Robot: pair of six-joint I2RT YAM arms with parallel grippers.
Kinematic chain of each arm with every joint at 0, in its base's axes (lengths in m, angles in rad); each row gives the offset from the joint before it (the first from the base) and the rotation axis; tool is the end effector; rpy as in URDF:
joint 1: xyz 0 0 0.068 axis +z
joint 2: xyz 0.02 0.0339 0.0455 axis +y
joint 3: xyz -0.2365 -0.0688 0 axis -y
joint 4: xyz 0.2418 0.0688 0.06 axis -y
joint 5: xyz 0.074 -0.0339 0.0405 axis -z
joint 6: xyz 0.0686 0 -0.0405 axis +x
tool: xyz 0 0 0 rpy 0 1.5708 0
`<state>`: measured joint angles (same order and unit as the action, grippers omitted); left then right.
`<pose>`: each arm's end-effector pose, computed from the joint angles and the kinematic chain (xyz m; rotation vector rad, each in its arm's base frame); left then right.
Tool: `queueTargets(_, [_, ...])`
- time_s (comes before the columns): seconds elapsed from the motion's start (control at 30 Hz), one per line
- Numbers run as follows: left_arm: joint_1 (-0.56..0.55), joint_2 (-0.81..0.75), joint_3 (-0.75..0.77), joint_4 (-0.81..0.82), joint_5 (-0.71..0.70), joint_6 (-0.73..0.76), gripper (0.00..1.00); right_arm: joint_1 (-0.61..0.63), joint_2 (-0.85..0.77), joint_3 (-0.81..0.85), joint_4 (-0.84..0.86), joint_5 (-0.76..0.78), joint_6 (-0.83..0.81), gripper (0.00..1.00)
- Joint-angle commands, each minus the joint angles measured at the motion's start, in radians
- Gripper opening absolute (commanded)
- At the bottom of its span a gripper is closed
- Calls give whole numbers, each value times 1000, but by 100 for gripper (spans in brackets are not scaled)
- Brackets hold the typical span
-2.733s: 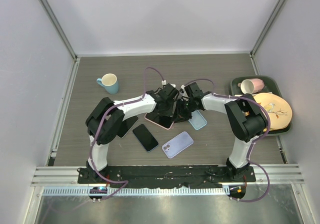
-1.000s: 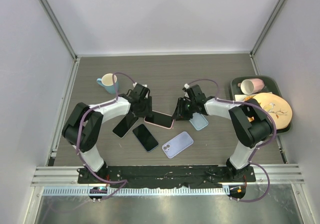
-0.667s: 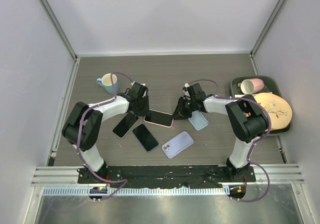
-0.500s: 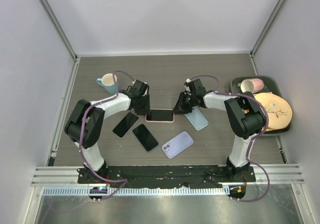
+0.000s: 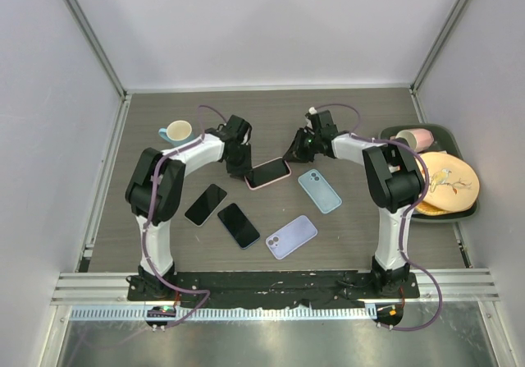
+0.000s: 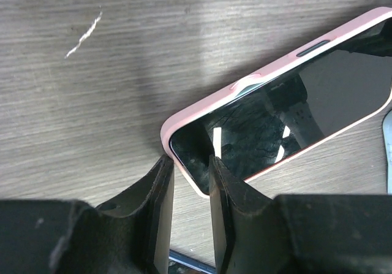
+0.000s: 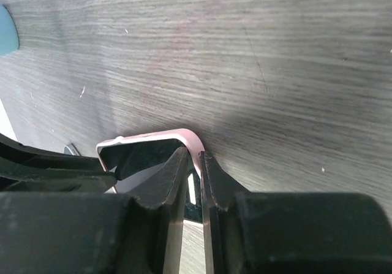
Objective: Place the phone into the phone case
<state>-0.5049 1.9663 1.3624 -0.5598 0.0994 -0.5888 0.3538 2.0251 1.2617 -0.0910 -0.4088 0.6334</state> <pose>0.3473 -0.1997 0.1132 -0.0892 2.8134 -0.4217 0.3938 0.1745 0.0989 0.1592 2.5494 0.9166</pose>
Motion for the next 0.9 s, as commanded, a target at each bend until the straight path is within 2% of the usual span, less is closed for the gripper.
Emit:
queueTargets(0.0, [11, 72, 64, 228, 6, 18, 33, 19, -3, 68, 36, -47, -20, 22])
queueTargets(0.07, [12, 60, 49, 230, 2, 20, 36, 19, -5, 84, -7, -24, -37, 26])
queueTargets(0.17, [14, -2, -21, 264, -15, 14, 44, 13, -38, 88, -42, 17, -61, 43])
queueTargets(0.2, [14, -23, -43, 270, -35, 6, 50, 11, -54, 84, -49, 33, -67, 52])
queueTargets(0.3, [12, -136, -152, 300, -90, -11, 58, 8, -140, 45, -72, 82, -90, 64])
queueTargets(0.4, [14, -271, -275, 343, -92, -39, 61, 8, -255, -31, -75, 100, -100, 71])
queueTargets(0.5, [11, -416, -397, 389, -84, -77, 63, 8, -402, -117, -67, 126, -95, 73])
queueTargets(0.57, [11, -492, -481, 434, -31, -103, 63, 8, -492, -224, -55, 145, -90, 74])
queueTargets(0.7, [8, -661, -592, 471, 42, -134, 64, 5, -762, -448, -55, 206, -58, 75])
queueTargets(0.87, [6, -855, -713, 518, 111, -155, 66, 1, -1026, -613, -111, 264, -11, 75])
